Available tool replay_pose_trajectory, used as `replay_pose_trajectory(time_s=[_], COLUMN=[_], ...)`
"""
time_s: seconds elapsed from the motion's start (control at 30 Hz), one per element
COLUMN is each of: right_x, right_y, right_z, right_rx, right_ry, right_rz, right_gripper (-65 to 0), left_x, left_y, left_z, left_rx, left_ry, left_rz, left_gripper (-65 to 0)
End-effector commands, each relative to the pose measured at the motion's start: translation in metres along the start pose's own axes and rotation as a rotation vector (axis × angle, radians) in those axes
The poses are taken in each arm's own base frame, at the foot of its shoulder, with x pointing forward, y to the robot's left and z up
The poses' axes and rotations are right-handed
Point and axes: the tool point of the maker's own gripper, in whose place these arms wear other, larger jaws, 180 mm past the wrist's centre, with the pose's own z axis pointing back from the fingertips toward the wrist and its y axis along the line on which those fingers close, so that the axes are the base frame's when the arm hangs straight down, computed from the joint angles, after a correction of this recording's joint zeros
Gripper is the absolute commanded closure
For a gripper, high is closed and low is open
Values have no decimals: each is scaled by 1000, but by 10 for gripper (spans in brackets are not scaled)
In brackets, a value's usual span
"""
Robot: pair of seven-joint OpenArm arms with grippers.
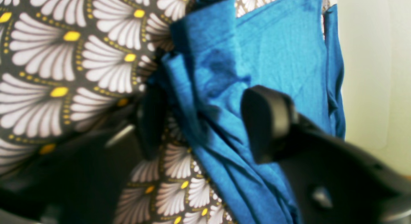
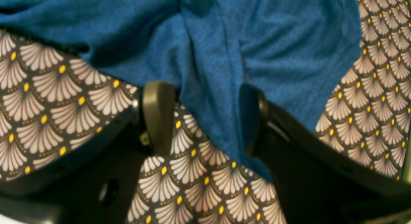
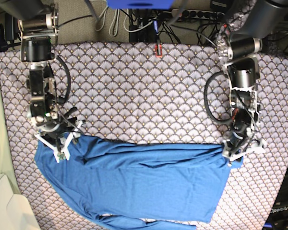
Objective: Fold the T-shirt properly
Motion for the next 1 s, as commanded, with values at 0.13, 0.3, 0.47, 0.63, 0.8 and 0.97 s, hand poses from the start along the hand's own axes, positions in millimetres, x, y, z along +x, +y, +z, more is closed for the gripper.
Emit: replay_pose_trajectory(time_s=[0.13, 0.3, 0.47, 0.63, 0.8, 0.97], right_x=[22, 22, 22, 22, 22, 23], right_y=[-12, -11, -11, -11, -10, -9], right_z=[4, 4, 3, 3, 3, 3], right_rx=[-22, -19, -19, -19, -18, -17], right_ry=[-61, -63, -61, -61, -63, -63], right_rz=[3, 4, 3, 3, 3, 2], right_gripper=[-333, -333, -333, -333, -333, -333], left_x=[20, 19, 19, 19, 18, 19], left_y=[-25, -25, -25, -25, -37, -50], left_z=[0, 0, 0, 0, -1, -3], left_rx=[-56, -57, -56, -57, -77, -94], left_ry=[-44, -41, -39, -40, -39, -46], left_rz=[12, 12, 12, 13, 21, 20], left_gripper=[-170, -167, -132, -14, -7, -7])
